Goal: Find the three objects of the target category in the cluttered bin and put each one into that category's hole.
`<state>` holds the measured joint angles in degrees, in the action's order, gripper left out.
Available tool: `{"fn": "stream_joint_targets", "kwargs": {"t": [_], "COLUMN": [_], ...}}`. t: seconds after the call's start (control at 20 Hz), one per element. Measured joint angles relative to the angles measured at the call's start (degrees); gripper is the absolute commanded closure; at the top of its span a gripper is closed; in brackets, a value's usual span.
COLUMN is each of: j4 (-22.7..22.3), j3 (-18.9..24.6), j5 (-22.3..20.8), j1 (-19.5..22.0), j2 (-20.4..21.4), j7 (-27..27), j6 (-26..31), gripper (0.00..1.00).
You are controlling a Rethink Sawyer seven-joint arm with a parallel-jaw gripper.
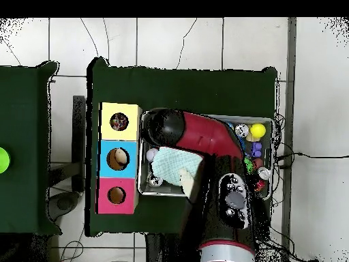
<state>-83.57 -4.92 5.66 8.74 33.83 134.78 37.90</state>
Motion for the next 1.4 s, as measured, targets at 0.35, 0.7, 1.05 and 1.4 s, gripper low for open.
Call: {"fn": "stream_joint_targets", "kwargs": {"t": [0.35, 0.7, 1.05, 1.4], "j4": [1.3, 7.5, 12.7, 13.4], "j3": [2.0, 3.2, 5.8, 6.4], "j5": [-11.5, -23.6, -29.2, -32.9], "j1": [8.8, 12.3, 12.4, 12.1], "j2": [-5.1, -13.7, -18.7, -18.5], "j7": [-1.4, -1.8, -1.8, -1.8], "j6": [-10.1, -14.9, -14.4, -13.6], "gripper": [1.00, 1.00, 1.00, 1.00]}}
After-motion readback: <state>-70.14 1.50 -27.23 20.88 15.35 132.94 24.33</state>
